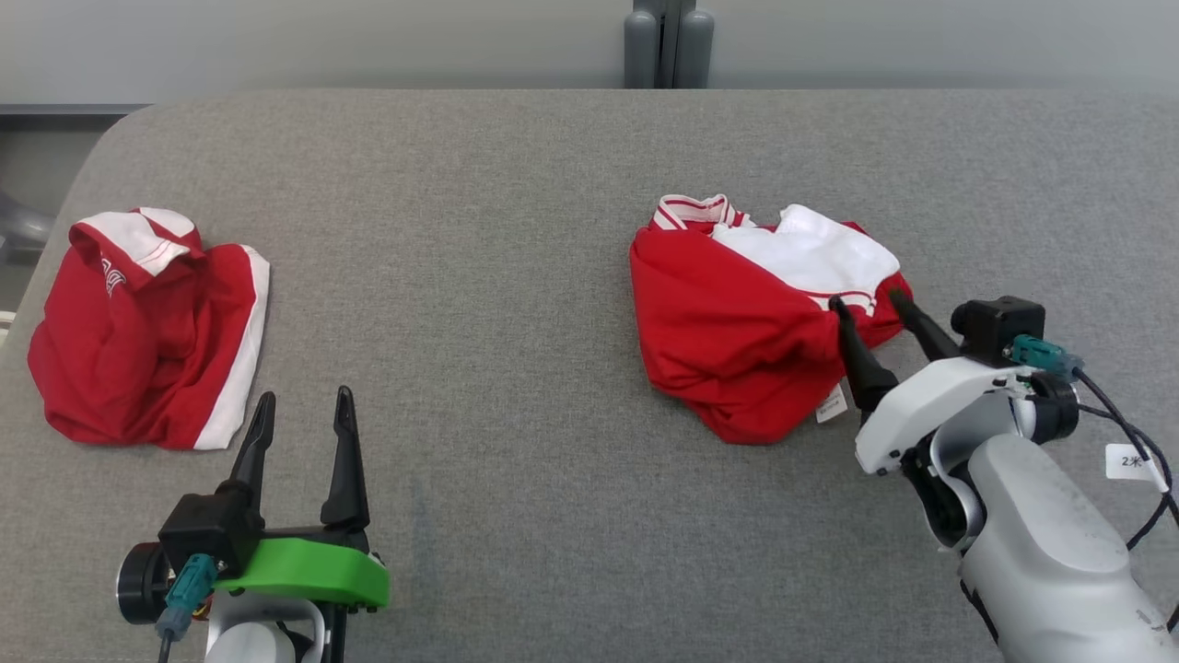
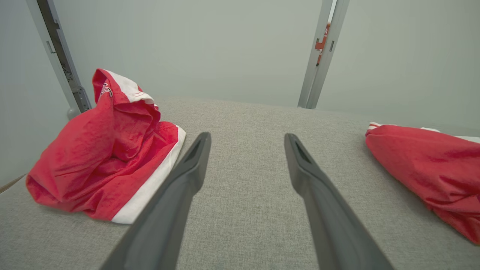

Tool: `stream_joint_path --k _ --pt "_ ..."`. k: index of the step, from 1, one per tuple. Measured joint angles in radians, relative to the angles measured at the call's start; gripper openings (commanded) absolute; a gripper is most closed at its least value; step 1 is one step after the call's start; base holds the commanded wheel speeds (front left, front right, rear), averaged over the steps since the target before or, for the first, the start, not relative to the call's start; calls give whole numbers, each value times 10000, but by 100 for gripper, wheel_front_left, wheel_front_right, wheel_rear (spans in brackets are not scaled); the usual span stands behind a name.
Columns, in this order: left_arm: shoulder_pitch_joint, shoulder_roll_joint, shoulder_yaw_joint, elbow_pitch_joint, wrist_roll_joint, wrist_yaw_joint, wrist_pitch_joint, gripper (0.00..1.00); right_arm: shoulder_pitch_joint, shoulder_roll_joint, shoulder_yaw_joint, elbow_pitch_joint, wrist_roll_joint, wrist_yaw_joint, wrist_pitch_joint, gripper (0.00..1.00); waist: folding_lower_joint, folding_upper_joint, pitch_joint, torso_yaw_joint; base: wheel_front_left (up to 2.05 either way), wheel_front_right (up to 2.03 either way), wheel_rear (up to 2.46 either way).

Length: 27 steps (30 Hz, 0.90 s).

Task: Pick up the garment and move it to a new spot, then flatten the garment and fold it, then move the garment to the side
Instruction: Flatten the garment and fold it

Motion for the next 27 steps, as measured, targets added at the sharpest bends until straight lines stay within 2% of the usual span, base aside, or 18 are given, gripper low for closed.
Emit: stream_joint_path --k 8,9,10,11,18,27 --pt "-76 -52 -12 98 48 -42 0 100 82 552 389 1104 1296 0 -309 100 0 0 -19 91 0 0 0" --pt "-114 -59 -23 102 58 -44 0 100 65 575 481 1191 1419 -2 -341 92 0 0 3 114 0 0 0" --pt "-142 -65 -36 105 59 -54 0 100 38 571 556 1256 1505 -2 -366 18 0 0 16 135 0 0 0" --pt "-159 -69 -50 105 67 -54 0 100 -7 566 637 1302 1582 -2 -416 0 0 0 31 162 0 0 0" --pt "-162 -88 -44 167 69 -59 0 100 -448 226 867 1304 1718 -2 -930 0 0 0 28 385 0 0 0" --pt "-104 -111 -86 196 38 -88 0 100 -944 428 1655 -132 355 -2 -1047 0 0 0 -216 896 0 0 0"
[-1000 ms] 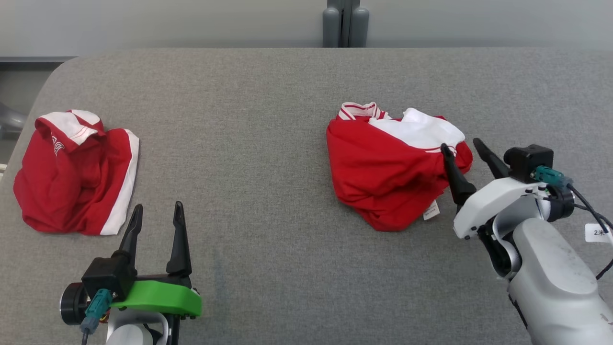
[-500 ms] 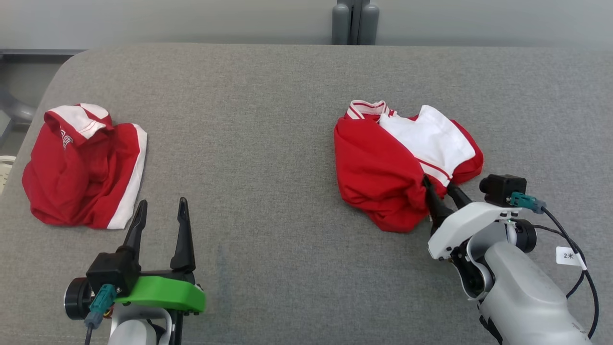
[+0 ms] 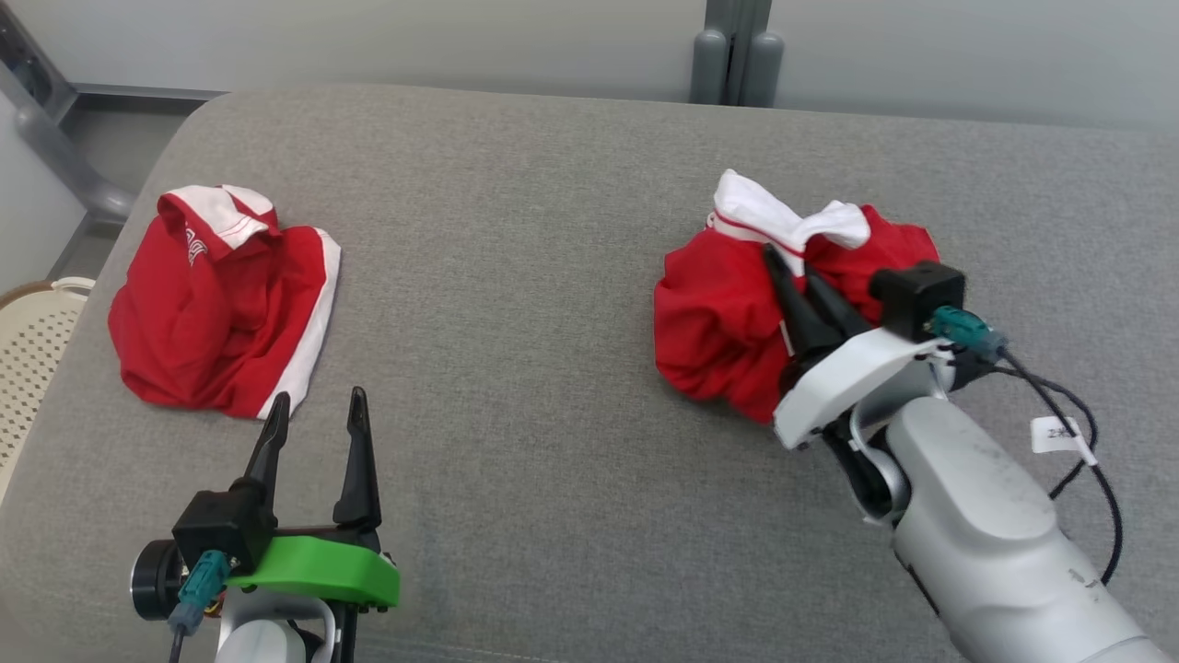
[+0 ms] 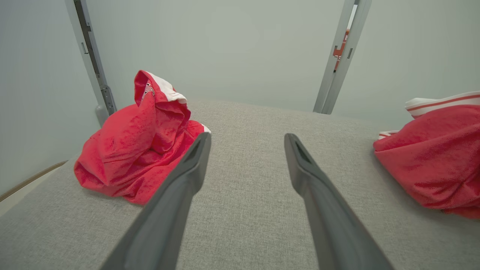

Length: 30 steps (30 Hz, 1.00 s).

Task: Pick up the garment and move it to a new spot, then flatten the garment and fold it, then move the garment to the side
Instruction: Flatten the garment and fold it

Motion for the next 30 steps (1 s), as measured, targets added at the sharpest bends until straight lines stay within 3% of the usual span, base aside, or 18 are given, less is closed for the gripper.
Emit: stream_joint_path --k 10,11,12,13,18,30 --pt "115 -10 -169 27 -71 -12 0 100 280 688 2978 418 -688 0 -6 0 0 -1 -91 759 0 0 0" --pt "119 -10 -178 25 -71 -12 0 100 381 742 3241 589 -642 2 -6 30 0 0 -87 835 0 0 0" --pt "127 -10 -192 25 -77 -12 0 100 475 779 3475 700 -569 2 -8 84 0 0 -82 904 0 0 0" --pt "136 -10 -198 23 -105 -10 0 100 540 807 3636 769 -502 2 -6 100 0 0 -78 954 0 0 0" --pt "251 -12 -159 -13 -163 92 0 100 600 849 3622 577 -238 2 -6 100 0 0 -48 981 0 0 0" --pt "324 -15 -25 -79 -148 86 0 100 508 50 2194 -314 -744 2 -8 100 0 0 -328 679 0 0 0"
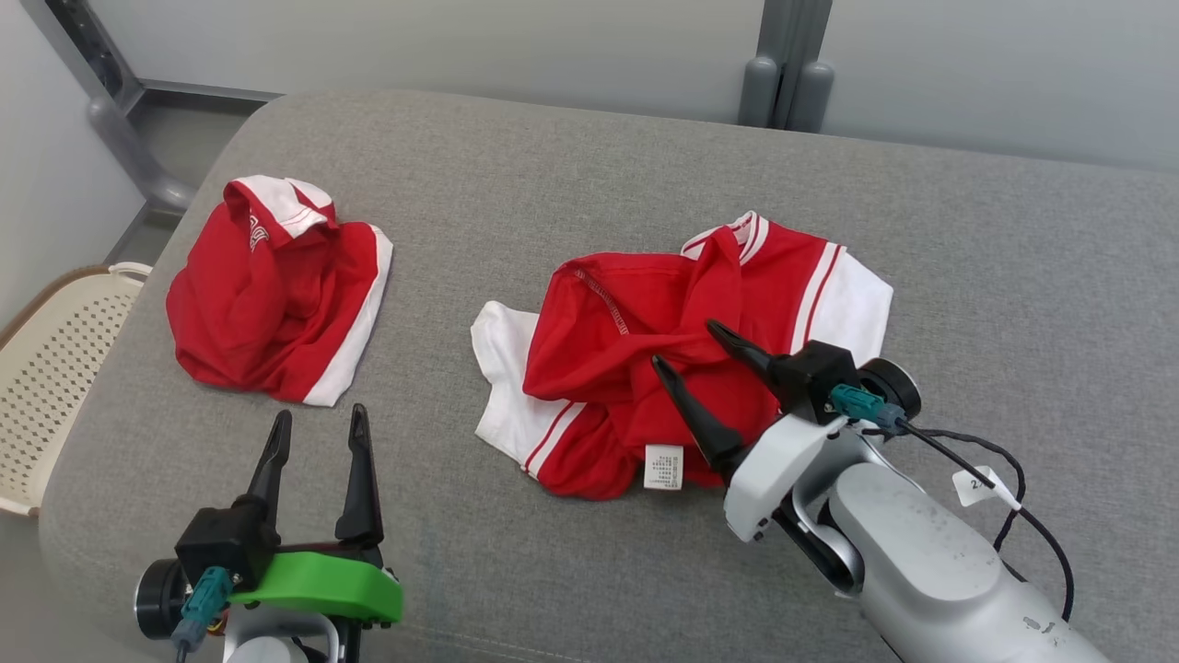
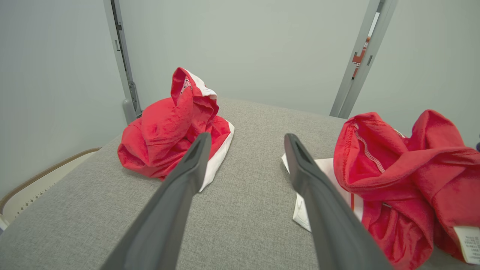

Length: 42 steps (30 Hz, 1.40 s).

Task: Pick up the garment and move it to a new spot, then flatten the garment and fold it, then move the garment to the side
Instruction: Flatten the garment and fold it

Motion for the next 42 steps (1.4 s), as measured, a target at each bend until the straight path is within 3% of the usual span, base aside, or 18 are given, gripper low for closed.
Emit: stream_joint_path --k 8,9,10,11,18,24,34,40,41,42 --pt "-6 -2 -311 -81 -165 96 0 100 -285 -290 316 1206 -506 2 288 100 0 0 245 340 0 0 0" --pt "-9 -2 -328 -102 -174 107 0 100 -328 -290 357 1388 -556 2 328 96 0 0 296 388 0 0 0" --pt "-10 -2 -341 -111 -196 121 0 100 -376 -297 395 1563 -562 2 368 24 0 0 341 436 0 0 0" --pt "-10 -2 -343 -115 -197 151 0 100 -404 -295 408 1661 -562 2 382 0 0 0 373 469 0 0 0" --pt "15 -2 -257 -163 -268 280 0 100 -722 -347 38 1793 -236 2 117 0 0 0 464 404 0 0 0" --pt "54 -4 -150 -161 -268 268 0 100 -616 -1112 -1358 1051 228 4 12 0 0 0 297 -53 0 0 0" --pt "145 -8 -67 -132 -268 268 0 100 1499 -2617 -4061 -451 336 2 2 0 0 0 101 -978 0 0 0" --pt "149 -8 -48 -174 -268 268 0 100 3081 -2700 -5313 -744 709 2 182 0 0 1 98 -1226 0 0 0" --pt "152 -8 -56 -188 -268 272 0 100 3286 -2623 -5348 -780 754 2 242 20 0 0 111 -1239 0 0 0" --pt "158 -8 -61 -203 -268 280 0 100 3490 -2522 -5396 -863 765 4 240 83 0 0 128 -1255 0 0 0"
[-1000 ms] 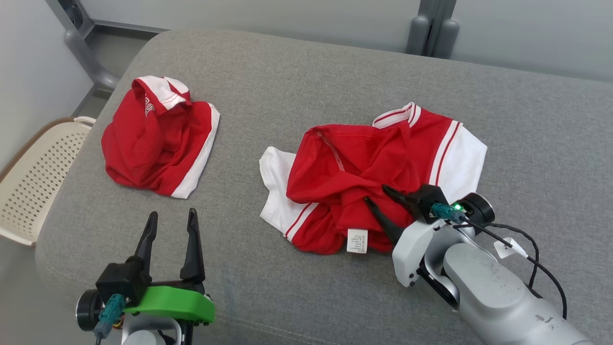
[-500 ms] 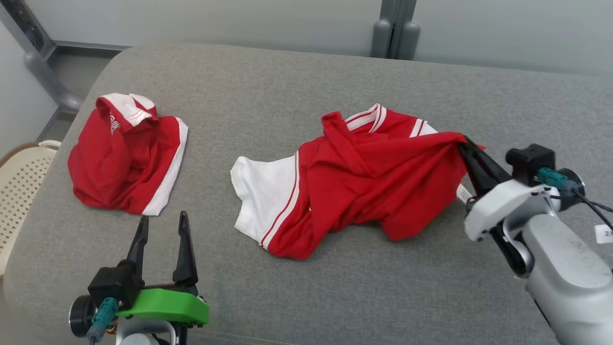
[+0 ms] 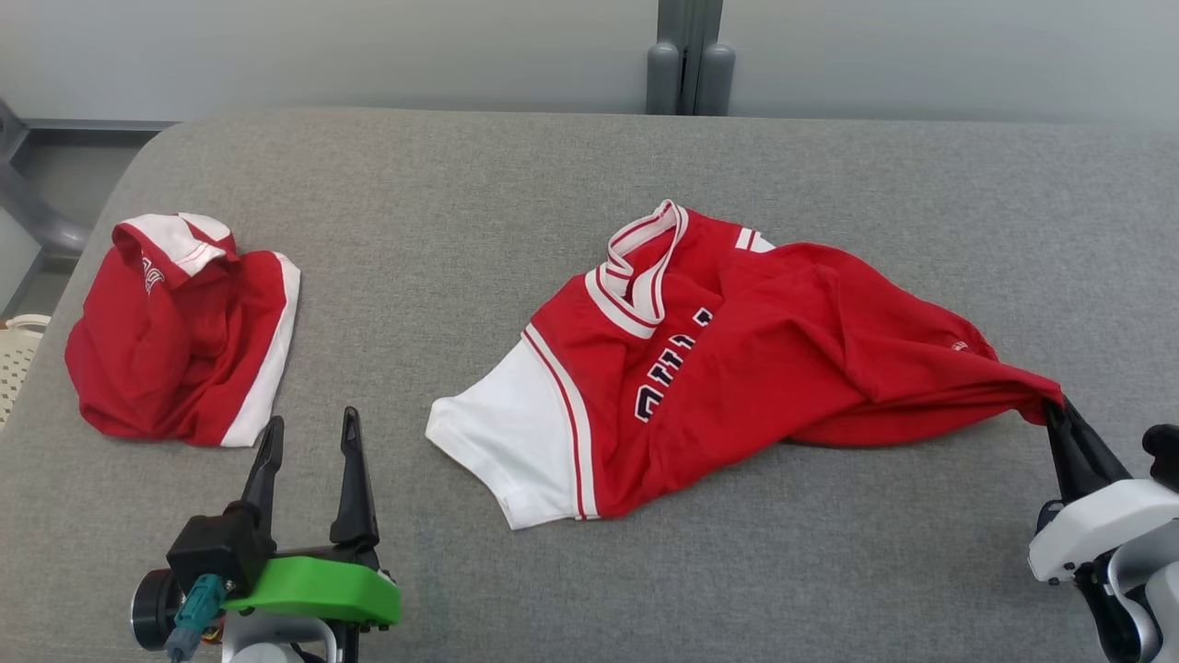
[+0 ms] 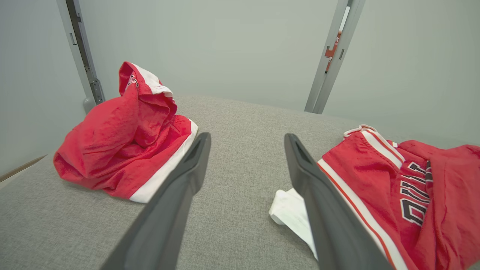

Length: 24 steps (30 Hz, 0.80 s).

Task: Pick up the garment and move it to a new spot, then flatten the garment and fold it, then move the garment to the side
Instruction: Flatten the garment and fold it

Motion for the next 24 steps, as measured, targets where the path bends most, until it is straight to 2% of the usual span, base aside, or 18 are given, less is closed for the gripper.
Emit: stream_joint_path --k 1,9,14,19,24 --pt "6 -2 -15 -12 0 4 0 100 126 84 -67 -81 2 -2 13 100 0 0 16 -15 0 0 0" --pt "36 -2 -90 -15 -12 35 0 100 109 213 -334 -1250 -270 -2 79 100 0 0 31 -20 0 0 0" --pt "28 0 -132 -13 -25 35 0 100 -773 178 190 -1779 -483 -2 654 100 0 0 29 97 0 0 0" --pt "-17 -2 -249 -12 -105 31 0 100 -1989 92 1045 -1649 -757 -2 1452 100 0 0 86 324 0 0 0" --pt "-152 0 -391 -8 -211 38 0 100 -2940 36 1758 -882 -825 -2 2196 100 0 0 208 650 0 0 0"
